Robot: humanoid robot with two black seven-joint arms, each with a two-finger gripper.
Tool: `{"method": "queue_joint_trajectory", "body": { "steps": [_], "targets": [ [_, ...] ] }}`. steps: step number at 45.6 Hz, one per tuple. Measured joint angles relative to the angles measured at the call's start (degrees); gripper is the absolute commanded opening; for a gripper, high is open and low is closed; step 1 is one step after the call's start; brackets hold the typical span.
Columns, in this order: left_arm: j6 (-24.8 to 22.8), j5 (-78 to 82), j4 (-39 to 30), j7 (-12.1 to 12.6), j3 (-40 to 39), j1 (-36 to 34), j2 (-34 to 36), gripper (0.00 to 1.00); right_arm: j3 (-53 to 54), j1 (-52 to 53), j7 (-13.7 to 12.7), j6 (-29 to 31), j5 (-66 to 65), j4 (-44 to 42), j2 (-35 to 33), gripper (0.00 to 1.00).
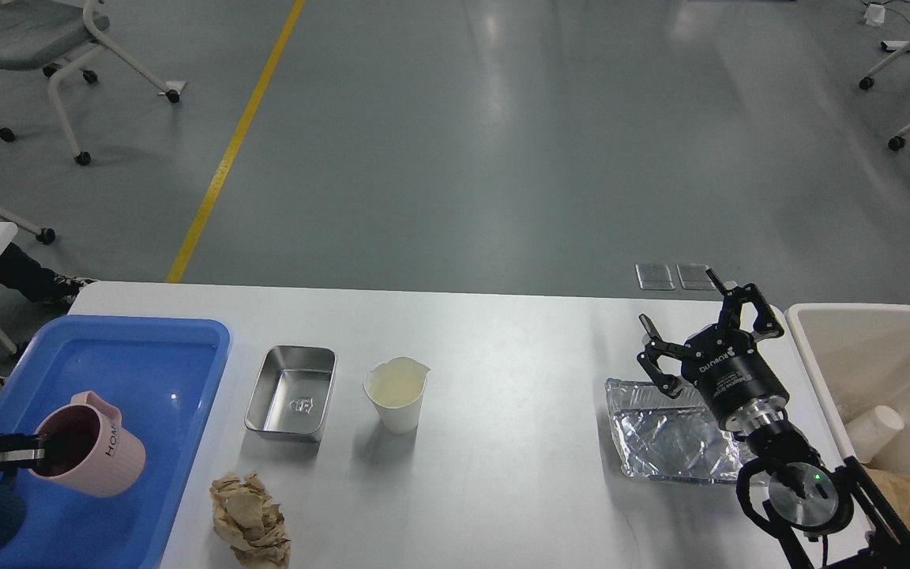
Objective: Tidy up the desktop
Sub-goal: 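Lift the pink mug with the left gripper and lower it into the blue tray, then release the mug and move the left gripper to the steel box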
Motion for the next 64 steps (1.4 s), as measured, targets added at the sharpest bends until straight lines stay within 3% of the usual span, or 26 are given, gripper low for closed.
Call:
{"method": "queue_joint_trajectory", "body": {
  "steps": [10, 31, 34, 39, 49, 52, 55, 64],
  "targets": [
    [0.5, 0.5, 2.0, -0.3, 0.0, 2.0, -0.6, 0.01, 0.0, -0.1, 0.0, 0.0, 0.0, -0.1, -0.2, 1.0],
    [6.1, 0.6, 4.9, -0.3, -0.2, 9.0, -4.4, 0.05, 0.0, 0.0, 0.0, 0.0, 0.0, -0.2, -0.2, 1.0],
    [6.6, 0.6, 5.0, -0.2, -0.2, 9.4, -4.7, 0.13, 0.0, -0.1, 0.0, 0.0, 0.0, -0.2, -0.2, 1.0],
    [7.5, 0.1, 6.4, -0.1, -0.4, 10.0, -5.6, 0.44, 0.0, -0.1, 0.0, 0.0, 0.0, -0.2, -0.2, 1.0],
    [8.3, -0.4, 9.0, -0.1, -0.4, 11.4, -7.7, 0.51, 0.0, -0.2, 0.0, 0.0, 0.0, -0.1, -0.3, 1.0],
    [8.3, -0.4, 9.1, -0.2, -0.5, 12.0, -8.0, 0.62, 0.0, -0.2, 0.0, 0.0, 0.0, -0.1, -0.3, 1.0],
    [8.5, -0.4, 9.1, -0.3, -0.6, 12.2, -8.2, 0.83, 0.0, -0.2, 0.0, 0.0, 0.0, -0.1, -0.3, 1.0],
    [8.3, -0.4, 7.1, -2.5, -1.4, 11.7, -7.2, 0.89, 0.1, -0.2, 0.0, 0.0, 0.0, 0.0, -0.2, 1.0]
  ]
}}
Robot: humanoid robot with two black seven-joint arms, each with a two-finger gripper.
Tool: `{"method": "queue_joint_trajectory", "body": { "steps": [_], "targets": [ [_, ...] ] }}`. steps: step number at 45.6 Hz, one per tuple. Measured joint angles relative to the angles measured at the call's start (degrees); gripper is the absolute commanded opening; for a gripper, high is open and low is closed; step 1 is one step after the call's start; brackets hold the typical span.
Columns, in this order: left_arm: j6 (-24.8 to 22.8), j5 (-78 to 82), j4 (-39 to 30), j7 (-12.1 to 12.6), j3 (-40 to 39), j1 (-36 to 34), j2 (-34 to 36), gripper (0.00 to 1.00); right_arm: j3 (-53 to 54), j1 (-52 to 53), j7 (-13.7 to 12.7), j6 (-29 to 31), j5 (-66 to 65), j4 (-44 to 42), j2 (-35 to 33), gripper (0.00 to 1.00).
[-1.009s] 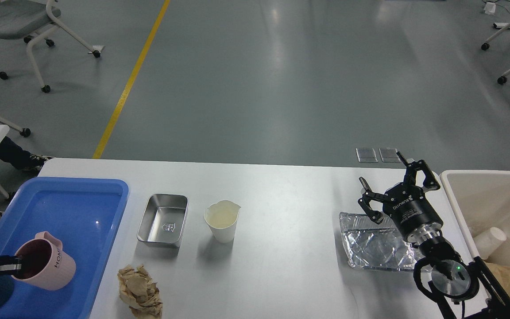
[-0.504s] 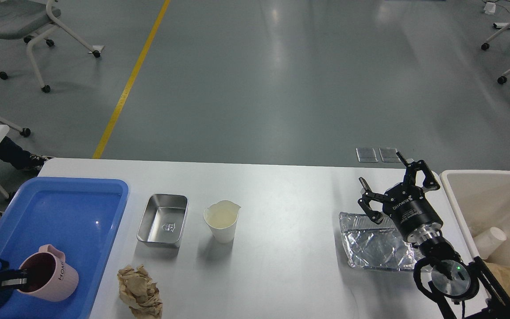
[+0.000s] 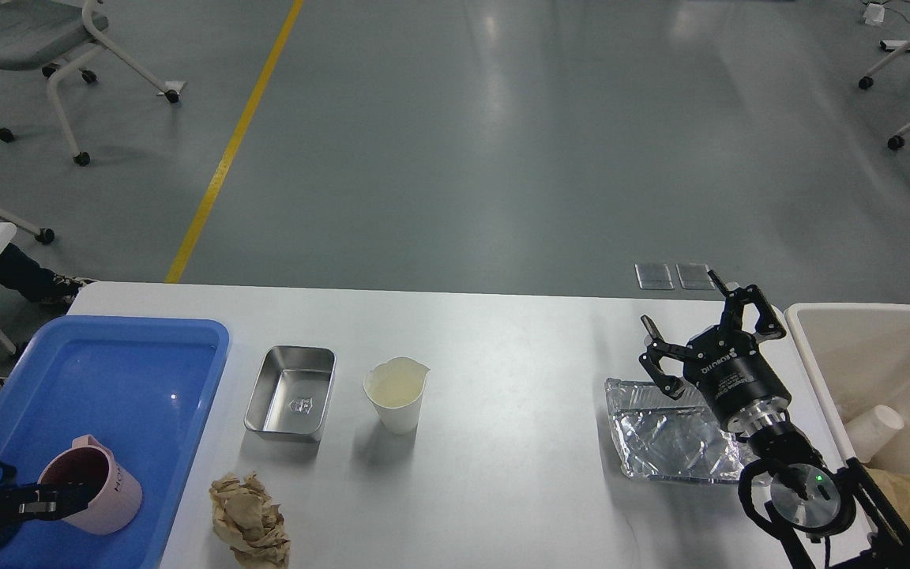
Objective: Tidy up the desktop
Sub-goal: 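Release the mug and move the left gripper to the steel box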
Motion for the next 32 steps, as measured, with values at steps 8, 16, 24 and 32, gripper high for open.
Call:
{"method": "queue_joint_trajectory", "body": {
  "steps": [8, 16, 24, 32],
  "targets": [
    [-1.7, 0.0, -7.0, -3.2, -4.5, -1.0, 6.9, 0.89, 0.0, 0.3, 0.0, 0.0, 0.0, 0.0, 0.2, 1.0],
    [-6.5, 0.1, -16.3, -4.8, -10.3, -4.1, 16.2, 0.89, -0.2, 0.3, 0.0, 0.0, 0.0, 0.0, 0.3, 1.0],
    [-9.1, 0.0, -21.2, -4.8, -18.3, -6.3, 23.3, 0.89, -0.2, 0.3, 0.0, 0.0, 0.0, 0.0, 0.0, 1.0],
    [-7.0, -4.9, -21.9, -4.7, -24.0, -6.3, 27.2, 0.89, -0.2, 0.1, 0.0, 0.0, 0.0, 0.2, -0.7, 1.0]
  ]
}}
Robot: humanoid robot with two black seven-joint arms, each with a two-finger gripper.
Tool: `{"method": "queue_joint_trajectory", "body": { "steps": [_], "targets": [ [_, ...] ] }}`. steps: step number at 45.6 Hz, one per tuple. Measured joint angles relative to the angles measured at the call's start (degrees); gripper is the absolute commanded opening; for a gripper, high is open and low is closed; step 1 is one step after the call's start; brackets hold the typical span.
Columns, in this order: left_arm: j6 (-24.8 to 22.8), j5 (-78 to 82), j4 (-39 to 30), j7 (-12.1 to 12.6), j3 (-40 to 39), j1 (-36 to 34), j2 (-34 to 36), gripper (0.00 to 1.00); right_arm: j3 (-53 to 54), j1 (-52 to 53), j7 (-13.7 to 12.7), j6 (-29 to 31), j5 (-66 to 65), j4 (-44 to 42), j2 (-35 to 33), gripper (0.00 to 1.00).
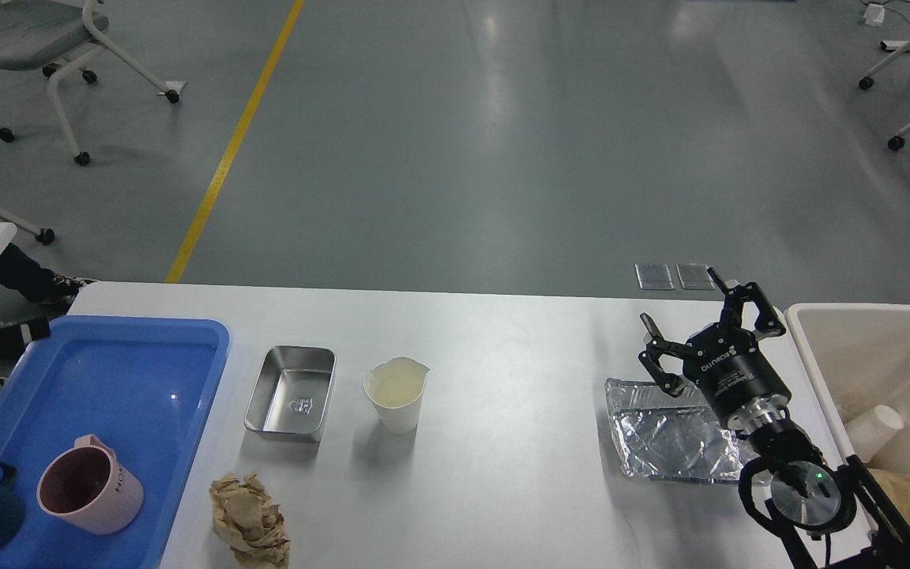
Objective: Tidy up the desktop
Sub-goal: 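Release the mug and move the left gripper to the steel box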
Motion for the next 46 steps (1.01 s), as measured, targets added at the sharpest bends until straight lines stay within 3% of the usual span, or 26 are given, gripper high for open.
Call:
{"method": "queue_joint_trajectory", "body": {
  "steps": [11, 24, 35, 46],
  "targets": [
    [3.3, -7.5, 0.0, -0.5, 0.3, 0.1, 4.2, 0.89, 0.1, -0.2, 0.0, 0.0, 0.0, 0.1, -0.7, 1.0],
    [5.8, -8.5, -0.3, -1.1, 1.0, 0.1, 2.6, 0.89, 0.0, -0.3, 0.0, 0.0, 0.0, 0.1, -0.8, 1.0],
    [5.1, -7.6, 1.6, 0.1, 1.5, 1.5, -9.3, 0.89, 0.1, -0.5, 0.0, 0.0, 0.1, 0.3, -1.2, 1.0],
    [-1.3, -1.3, 11.0, 4.1, 1.9, 1.5, -24.3, 0.89, 0.3, -0.9, 0.0, 0.0, 0.1, 0.3, -2.5, 1.0]
  ]
}}
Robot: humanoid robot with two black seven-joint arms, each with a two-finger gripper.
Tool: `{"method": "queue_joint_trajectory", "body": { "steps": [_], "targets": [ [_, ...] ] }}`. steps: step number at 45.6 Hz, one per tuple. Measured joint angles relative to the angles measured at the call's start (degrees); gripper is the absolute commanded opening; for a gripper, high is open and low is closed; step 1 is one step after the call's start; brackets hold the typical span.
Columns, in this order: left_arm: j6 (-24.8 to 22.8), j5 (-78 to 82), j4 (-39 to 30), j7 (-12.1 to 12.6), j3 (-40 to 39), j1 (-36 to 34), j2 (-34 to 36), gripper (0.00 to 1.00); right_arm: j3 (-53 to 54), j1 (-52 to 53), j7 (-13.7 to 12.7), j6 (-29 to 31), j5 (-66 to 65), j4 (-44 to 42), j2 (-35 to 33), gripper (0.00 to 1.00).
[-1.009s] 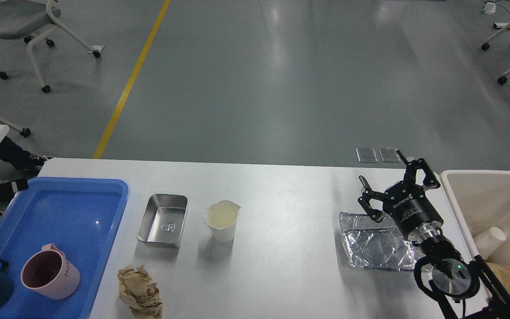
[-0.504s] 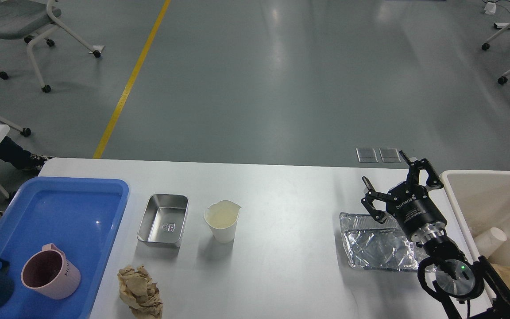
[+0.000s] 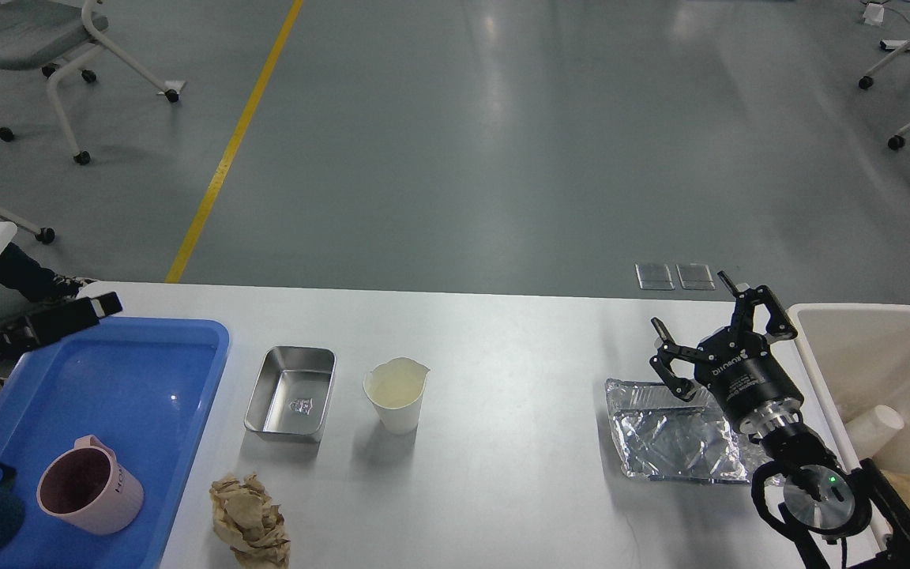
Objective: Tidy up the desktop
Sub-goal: 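Release the mug and move the left gripper to the steel box, then grasp the steel box edge with the left gripper and lift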
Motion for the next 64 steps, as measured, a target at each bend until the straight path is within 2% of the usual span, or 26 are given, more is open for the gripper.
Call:
{"method": "queue_joint_trajectory", "body": {
  "steps": [9, 24, 37, 40, 44, 46, 52, 59, 64],
  "targets": [
    [-4.8, 1.0, 11.8, 0.3, 0.1, -0.3, -9.8, 0.89, 0.0, 0.0, 0.0, 0.0, 0.0, 0.0, 0.2, 1.0],
    [-6.0, 1.6, 23.9, 0.4, 2.3, 0.0, -23.1, 0.84, 0.0, 0.1, 0.0, 0.1, 0.0, 0.0, 0.6, 1.0],
    [-5.5, 4.4, 31.2, 1.0, 5.9, -0.1, -29.1, 0.76, 0.1, 0.0, 0.0, 0.2, 0.0, 0.0, 0.7, 1.0],
    [-5.4, 4.6, 32.8, 1.0, 6.1, -0.1, -31.3, 0.71, 0.1, 0.0, 0.0, 0.2, 0.0, 0.0, 1.0, 1.0],
    [-5.4, 4.7, 34.7, 1.1, 6.3, 0.1, -32.8, 0.59, 0.1, 0.0, 0.0, 0.2, 0.0, 0.0, 1.0, 1.0],
    [-5.4, 4.7, 35.6, 1.1, 6.3, 0.2, -33.3, 0.58, 0.1, 0.0, 0.0, 0.2, 0.0, 0.0, 0.9, 1.0],
    [-5.3, 4.7, 36.8, 1.1, 6.4, 0.3, -35.2, 0.57, 0.1, 0.0, 0.0, 0.2, 0.0, 0.0, 0.7, 1.0],
    [-5.3, 4.7, 37.6, 1.1, 7.1, 0.4, -36.3, 0.44, 0.1, 0.0, 0.0, 0.2, 0.0, 0.0, 0.6, 1.0],
    [-5.3, 4.7, 38.9, 1.1, 7.8, 0.4, -37.5, 0.44, 0.2, 0.0, 0.0, 0.2, 0.0, 0.0, 0.6, 1.0]
  ]
}}
